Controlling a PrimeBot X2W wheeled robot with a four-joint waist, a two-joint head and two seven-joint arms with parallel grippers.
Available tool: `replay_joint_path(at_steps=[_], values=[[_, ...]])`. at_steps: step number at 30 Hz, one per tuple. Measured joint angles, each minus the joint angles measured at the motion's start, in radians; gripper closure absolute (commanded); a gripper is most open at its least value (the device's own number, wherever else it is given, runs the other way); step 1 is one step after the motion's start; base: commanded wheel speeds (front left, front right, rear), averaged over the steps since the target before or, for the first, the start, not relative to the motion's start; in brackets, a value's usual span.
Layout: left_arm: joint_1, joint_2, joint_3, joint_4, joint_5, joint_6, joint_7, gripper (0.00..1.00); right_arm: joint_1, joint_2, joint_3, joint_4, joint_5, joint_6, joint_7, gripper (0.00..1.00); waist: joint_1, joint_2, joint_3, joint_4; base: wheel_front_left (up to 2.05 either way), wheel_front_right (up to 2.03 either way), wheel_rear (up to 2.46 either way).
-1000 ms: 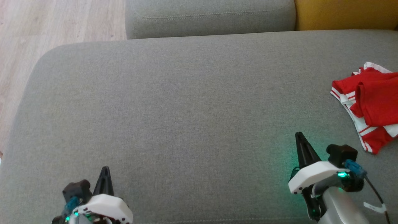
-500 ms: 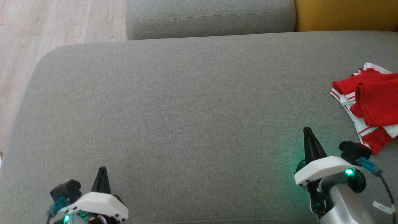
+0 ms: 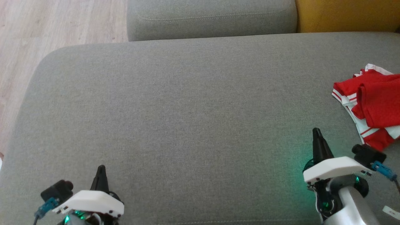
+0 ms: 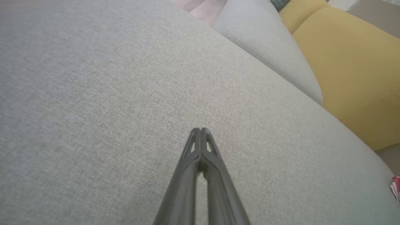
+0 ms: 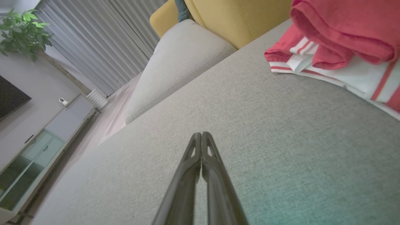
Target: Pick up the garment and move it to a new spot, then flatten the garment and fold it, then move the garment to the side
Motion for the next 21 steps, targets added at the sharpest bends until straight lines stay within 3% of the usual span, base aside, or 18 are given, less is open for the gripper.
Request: replay_joint_path(at_steps=[21], values=[[-0.014,0.000,0.036,-0.028,-0.236,-0.045,0.061,1.00,0.024,0.001,-0.042,-0.074,0.238,0.000,0.059,1.00,0.0000,0.0000,-0.007,0.001,0.00,0.00,0.00]])
